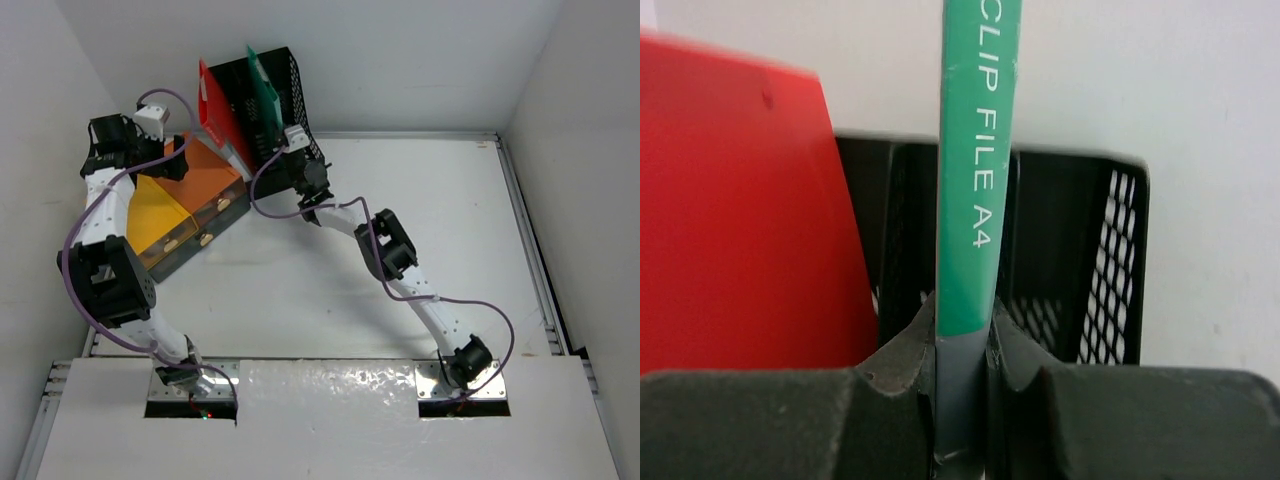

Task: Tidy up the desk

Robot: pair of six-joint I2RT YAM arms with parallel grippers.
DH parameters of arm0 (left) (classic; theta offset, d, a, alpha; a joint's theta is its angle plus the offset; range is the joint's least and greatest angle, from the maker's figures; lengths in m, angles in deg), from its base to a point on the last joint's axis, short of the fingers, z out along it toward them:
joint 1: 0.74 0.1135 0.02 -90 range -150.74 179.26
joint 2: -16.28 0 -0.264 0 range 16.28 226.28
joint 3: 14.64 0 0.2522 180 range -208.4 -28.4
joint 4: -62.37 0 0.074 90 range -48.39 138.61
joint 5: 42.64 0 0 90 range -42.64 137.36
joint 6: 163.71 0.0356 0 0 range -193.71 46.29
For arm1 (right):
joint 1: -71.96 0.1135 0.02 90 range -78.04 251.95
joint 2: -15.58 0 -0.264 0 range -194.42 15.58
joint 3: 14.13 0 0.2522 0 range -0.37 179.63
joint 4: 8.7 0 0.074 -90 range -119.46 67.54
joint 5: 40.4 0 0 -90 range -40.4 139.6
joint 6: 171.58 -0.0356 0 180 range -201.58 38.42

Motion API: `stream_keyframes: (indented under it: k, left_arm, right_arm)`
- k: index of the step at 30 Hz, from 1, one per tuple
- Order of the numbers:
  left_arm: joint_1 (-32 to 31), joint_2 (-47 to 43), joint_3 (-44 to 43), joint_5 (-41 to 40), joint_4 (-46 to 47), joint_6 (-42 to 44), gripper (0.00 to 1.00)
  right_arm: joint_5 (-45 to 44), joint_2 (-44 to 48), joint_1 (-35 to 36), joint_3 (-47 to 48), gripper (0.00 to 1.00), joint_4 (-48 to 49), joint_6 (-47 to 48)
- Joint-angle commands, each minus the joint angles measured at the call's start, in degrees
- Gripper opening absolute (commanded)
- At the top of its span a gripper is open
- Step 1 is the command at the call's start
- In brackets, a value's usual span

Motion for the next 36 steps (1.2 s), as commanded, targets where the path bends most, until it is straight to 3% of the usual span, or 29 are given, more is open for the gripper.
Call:
stream_keyframes:
  k: [1,3,4,5,8,13,15,16,17,18,19,21,22,24,26,27,33,36]
  left_arm:
    - [0.4,-0.9,-3.4,1.1,0.9,0.5,0.99]
    - [0.4,-1.5,-3.2,1.1,0.9,0.6,0.99]
    - [0.4,-1.6,-3.1,1.2,1.0,0.6,0.99]
    - [0.4,-2.3,-2.5,1.1,1.2,0.5,0.99]
    - [0.4,-4.2,-1.6,1.2,1.5,0.2,1.0]
    - [0.5,-7.5,-2.8,1.3,-0.8,0.1,1.0]
    - [0.6,-9.8,-2.9,0.9,-2.1,0.0,1.0]
    - [0.7,-10.7,-2.4,0.5,-2.6,0.0,1.0]
    - [0.8,-11.7,-1.8,0.1,-3.2,0.1,1.0]
    - [1.0,-14.2,-0.1,-1.0,-3.4,0.2,1.0]
    - [1.1,-15.5,0.9,-1.7,-3.8,0.4,1.0]
    - [1.6,-19.3,4.6,-2.8,-4.7,1.7,1.0]
    - [1.7,-20.5,5.9,-3.1,-5.6,2.8,1.0]
    - [2.0,-23.9,10.4,-4.0,-6.4,3.5,1.0]
    - [2.0,-27.4,14.3,-5.5,-7.6,4.2,1.0]
    - [2.1,-28.7,15.7,-6.1,-7.9,4.4,1.0]
    - [2.1,-42.0,27.4,-11.5,-9.3,6.4,1.0]
    - [2.2,-47.9,33.9,-16.6,-8.9,7.7,1.0]
  right_arm:
    - [-2.1,5.6,-0.5,-6.6,0.0,4.4,-0.7]
    - [-3.2,7.0,-0.4,-9.8,0.01,4.1,-0.5]
    - [-3.7,7.9,-0.6,-10.3,0.1,3.5,-0.8]
    - [-3.7,8.3,-0.6,-11.7,0.38,3.2,-1.1]
    - [-1.2,13.6,-0.5,-19.6,0.72,4.7,-1.0]
    - [-1.1,31.0,-0.7,-39.2,0.99,8.5,-2.3]
    - [-3.7,37.1,-0.8,-45.9,0.99,7.9,-2.8]
    - [-4.0,40.6,-0.9,-53.6,0.99,6.6,-3.3]
    - [-4.4,48.2,-1.0,-57.6,0.99,4.9,-3.9]
    - [-3.5,52.2,-1.4,-65.0,0.99,-1.5,-4.9]
    - [-2.4,60.1,-1.8,-67.9,0.99,-6.6,-7.2]
    - [-0.4,67.2,-3.6,-72.0,0.99,-19.1,-11.2]
    - [-0.7,73.0,-4.4,-74.5,0.99,-32.7,-14.5]
    - [-3.2,77.6,-6.9,-76.9,0.99,-48.9,-18.3]
    - [-2.1,84.1,-10.8,-85.2,0.99,-56.9,-23.7]
    - [-2.1,86.2,-12.2,-85.3,0.99,-58.0,-25.1]
    - [-5.0,103.8,-18.4,-108.4,0.99,-60.9,-31.6]
    - [-6.4,110.3,-18.9,-112.8,0.99,-64.6,-31.6]
